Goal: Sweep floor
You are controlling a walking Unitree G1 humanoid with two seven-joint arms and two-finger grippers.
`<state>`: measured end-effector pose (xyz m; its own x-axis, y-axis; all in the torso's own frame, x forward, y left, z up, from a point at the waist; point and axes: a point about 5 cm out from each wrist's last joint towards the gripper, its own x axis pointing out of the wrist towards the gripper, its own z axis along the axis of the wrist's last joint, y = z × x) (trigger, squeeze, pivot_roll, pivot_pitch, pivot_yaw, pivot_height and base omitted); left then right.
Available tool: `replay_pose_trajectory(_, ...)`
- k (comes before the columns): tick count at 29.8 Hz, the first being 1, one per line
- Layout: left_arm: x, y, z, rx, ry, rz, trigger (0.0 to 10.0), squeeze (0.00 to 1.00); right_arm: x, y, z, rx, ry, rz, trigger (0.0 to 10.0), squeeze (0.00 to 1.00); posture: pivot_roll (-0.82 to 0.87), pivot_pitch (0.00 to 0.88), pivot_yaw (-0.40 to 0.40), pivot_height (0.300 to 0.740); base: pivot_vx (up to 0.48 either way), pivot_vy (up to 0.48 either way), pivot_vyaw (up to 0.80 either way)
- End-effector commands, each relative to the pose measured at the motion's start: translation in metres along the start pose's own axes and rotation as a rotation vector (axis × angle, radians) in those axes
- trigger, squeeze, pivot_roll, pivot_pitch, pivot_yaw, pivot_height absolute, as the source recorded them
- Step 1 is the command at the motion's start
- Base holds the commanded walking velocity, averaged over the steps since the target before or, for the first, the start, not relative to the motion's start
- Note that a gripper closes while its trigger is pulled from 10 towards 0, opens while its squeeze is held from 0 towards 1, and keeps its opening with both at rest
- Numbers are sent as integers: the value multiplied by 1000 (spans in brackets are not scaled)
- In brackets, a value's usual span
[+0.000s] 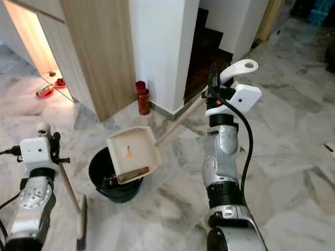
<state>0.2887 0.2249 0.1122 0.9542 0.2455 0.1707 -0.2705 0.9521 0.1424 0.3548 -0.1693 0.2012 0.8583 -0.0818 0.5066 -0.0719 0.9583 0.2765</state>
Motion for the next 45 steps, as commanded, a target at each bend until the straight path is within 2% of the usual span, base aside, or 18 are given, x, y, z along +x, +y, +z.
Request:
replay_pose_trajectory(1, 3, 6, 9, 12, -45, 19, 10000, 0, 10, 10, 15, 6, -81, 32, 10000, 0, 100, 0, -26, 740, 334, 0, 0)
replay_pose_trajectory(8, 2, 10, 8, 16, -46, 34, 10000, 0, 12, 14, 15, 22, -84, 37, 10000, 0, 103, 0, -33, 740, 329, 0, 0)
replay_pose_trajectory(17, -2, 10, 6, 8, -41, 46, 10000, 0, 11, 13, 14, 13, -76, 39, 10000, 0, 99, 0, -35, 740, 0, 0, 0)
replay_pose_trajectory(31, -3, 7, 6, 1, -41, 38, 10000, 0, 10, 12, 11, 9, -65, 38, 10000, 0, 99, 0, -31, 740, 0, 0, 461)
replay_pose_trajectory(45, -4, 2, 6, 4, -43, 1, 10000, 0, 10, 11, 7, 25, -43, 20, 10000, 0, 104, 0, -33, 740, 0, 0, 0)
